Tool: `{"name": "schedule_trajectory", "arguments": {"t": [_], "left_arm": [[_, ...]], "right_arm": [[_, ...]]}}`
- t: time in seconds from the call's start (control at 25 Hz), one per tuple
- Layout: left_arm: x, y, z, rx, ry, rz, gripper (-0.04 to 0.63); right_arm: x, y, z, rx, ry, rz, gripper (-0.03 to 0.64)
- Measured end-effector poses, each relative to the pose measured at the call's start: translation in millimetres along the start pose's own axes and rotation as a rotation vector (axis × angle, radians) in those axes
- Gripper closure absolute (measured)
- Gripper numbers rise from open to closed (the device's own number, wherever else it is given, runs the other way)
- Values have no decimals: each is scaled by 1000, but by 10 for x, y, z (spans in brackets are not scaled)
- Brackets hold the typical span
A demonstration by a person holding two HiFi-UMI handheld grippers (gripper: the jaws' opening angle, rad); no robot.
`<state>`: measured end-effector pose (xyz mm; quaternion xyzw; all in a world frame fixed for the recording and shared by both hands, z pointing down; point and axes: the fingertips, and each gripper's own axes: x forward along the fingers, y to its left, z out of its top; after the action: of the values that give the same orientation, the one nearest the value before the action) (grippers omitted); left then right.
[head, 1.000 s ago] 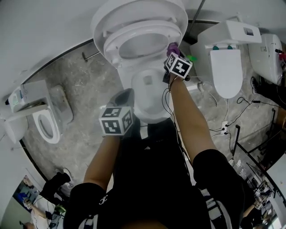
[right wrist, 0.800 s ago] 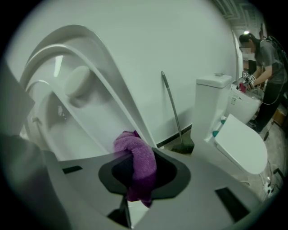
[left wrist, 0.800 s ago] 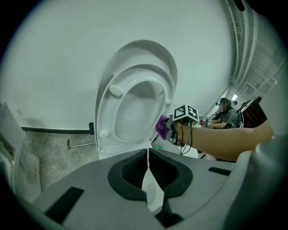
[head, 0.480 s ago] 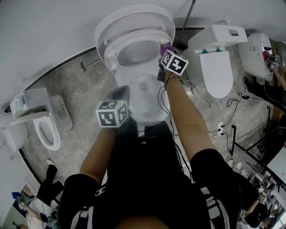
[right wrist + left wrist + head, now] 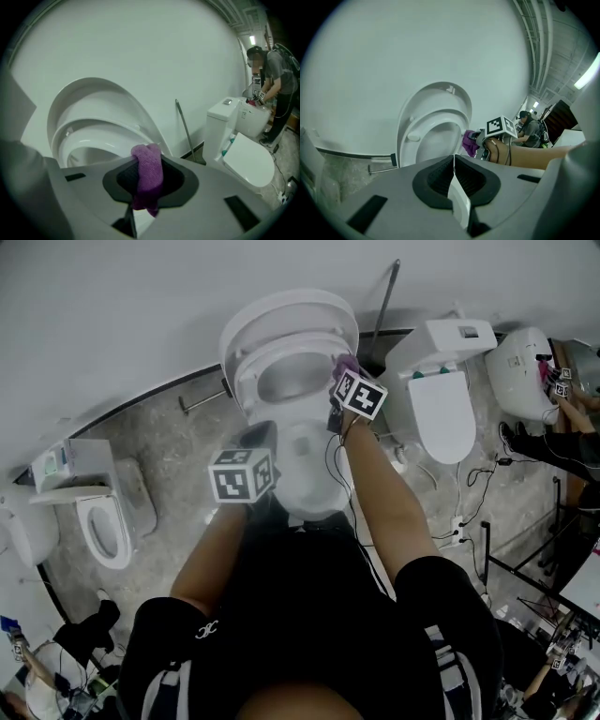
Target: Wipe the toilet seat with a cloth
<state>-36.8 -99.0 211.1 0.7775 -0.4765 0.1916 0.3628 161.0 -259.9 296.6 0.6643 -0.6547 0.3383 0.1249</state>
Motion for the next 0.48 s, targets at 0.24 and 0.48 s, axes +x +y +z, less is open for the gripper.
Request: {"name": "schedule_trajectory", "arguments": {"t": [0.24,0.48], "left_arm": [[-140,61,253,27,-41,-11,586],[-188,90,659,118,-116,-8,539]], "right_arm": [[-203,588,293,2,-69,143,537],[-532,898,344,11,-118,244,537]]}}
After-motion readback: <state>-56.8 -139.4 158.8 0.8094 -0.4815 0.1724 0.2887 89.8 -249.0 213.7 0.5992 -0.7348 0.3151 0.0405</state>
